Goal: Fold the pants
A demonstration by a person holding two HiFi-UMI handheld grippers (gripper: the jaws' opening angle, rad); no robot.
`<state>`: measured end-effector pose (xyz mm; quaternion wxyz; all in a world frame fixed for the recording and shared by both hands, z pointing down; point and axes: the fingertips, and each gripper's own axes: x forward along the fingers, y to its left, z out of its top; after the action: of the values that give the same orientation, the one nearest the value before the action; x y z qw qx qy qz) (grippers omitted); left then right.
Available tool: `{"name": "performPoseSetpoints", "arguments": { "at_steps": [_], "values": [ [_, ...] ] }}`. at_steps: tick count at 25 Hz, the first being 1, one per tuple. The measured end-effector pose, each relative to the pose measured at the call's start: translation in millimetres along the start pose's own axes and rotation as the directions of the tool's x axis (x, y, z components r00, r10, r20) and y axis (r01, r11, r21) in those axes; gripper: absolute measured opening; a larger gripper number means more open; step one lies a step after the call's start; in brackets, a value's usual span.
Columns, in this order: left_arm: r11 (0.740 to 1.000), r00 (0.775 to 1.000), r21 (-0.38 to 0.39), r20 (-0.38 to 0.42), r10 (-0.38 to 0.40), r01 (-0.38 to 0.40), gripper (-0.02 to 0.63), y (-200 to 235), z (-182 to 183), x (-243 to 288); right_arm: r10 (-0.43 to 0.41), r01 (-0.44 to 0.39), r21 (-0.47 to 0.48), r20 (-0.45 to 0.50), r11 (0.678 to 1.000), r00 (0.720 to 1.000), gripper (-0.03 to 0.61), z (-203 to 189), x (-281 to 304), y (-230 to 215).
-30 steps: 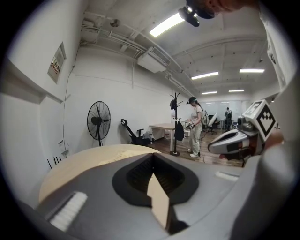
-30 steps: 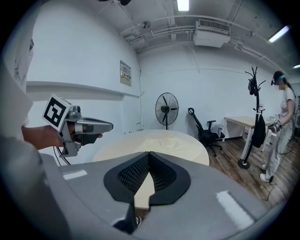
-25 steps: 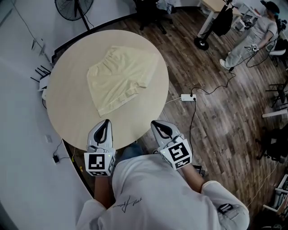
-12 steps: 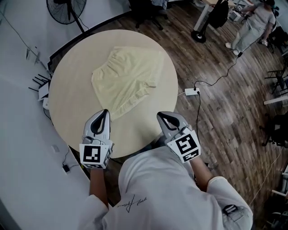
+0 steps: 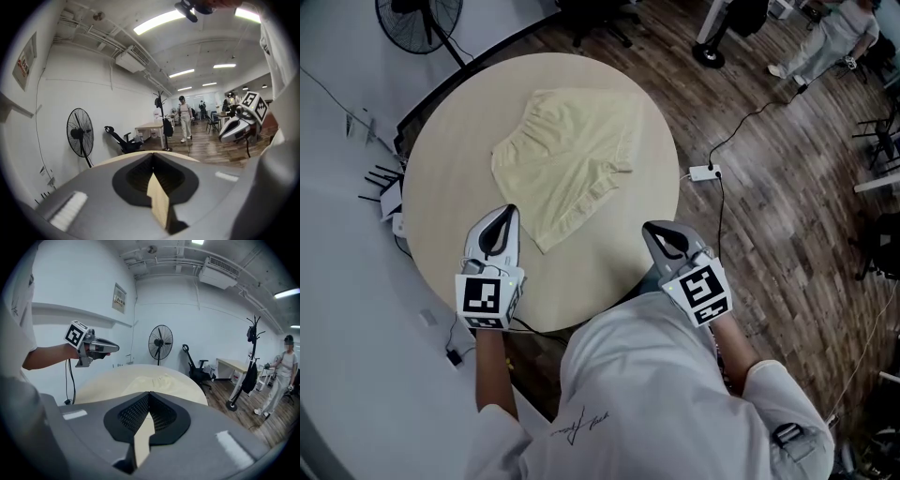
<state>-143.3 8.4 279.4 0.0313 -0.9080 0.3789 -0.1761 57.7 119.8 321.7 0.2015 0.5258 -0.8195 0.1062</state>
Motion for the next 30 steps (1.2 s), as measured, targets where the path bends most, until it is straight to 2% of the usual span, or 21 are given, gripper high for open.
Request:
{"name": "performPoseSetpoints", "arguments": {
  "at_steps": [5, 7, 9, 11, 13, 16, 20, 23, 26, 30],
  "values": [
    [0.996, 1.0, 0.087, -0.028, 0.003, 0.0, 0.041, 33, 6, 14, -0.011, 0.011, -0.001, -0.017, 1.0, 1.0, -0.006, 1, 14, -16],
    [0.995, 0.999, 0.095, -0.041, -0.002, 0.006, 0.041, 44, 6, 23, -0.011, 0.011, 0.0, -0.021, 1.0, 1.0, -0.006, 2, 20, -21],
    [0.999, 0.999, 0.04, -0.048, -0.018, 0.02, 0.041, 51, 5, 32, -0.012, 0.012, 0.0, -0.021, 1.0, 1.0, -0.006, 4, 25, -26],
    [0.998, 0.999, -0.056, -0.034, -0.036, 0.034, 0.041, 56, 6, 42, -0.015, 0.015, 0.004, -0.024, 1.0, 1.0, -0.006, 4, 29, -34],
    [0.995, 0.999, -0.089, -0.033, -0.04, 0.037, 0.041, 57, 4, 54, -0.021, 0.021, 0.008, -0.027, 1.0, 0.999, -0.006, 3, 33, -45],
    [0.999, 0.997, -0.034, -0.071, -0.034, 0.032, 0.041, 58, -2, 73, -0.023, 0.024, 0.016, -0.032, 1.0, 0.999, -0.006, 2, 42, -62],
    [0.999, 0.994, -0.007, -0.099, -0.037, 0.036, 0.041, 61, -2, 96, -0.019, 0.02, 0.021, -0.057, 1.0, 0.998, -0.006, -1, 57, -85],
    [0.999, 0.992, 0.049, -0.125, -0.013, 0.019, 0.041, 65, 0, 107, 0.008, -0.006, 0.035, -0.063, 0.999, 0.998, -0.006, 1, 73, -94],
    [0.999, 0.991, 0.044, -0.133, -0.008, 0.014, 0.041, 67, -2, 120, 0.048, -0.045, 0.038, -0.067, 0.998, 0.997, -0.006, 1, 91, -98],
    [0.998, 0.982, 0.057, -0.187, -0.011, 0.022, 0.041, 73, -19, 142, 0.069, -0.067, 0.034, -0.064, 0.997, 0.996, -0.006, 5, 117, -108]
  ]
}}
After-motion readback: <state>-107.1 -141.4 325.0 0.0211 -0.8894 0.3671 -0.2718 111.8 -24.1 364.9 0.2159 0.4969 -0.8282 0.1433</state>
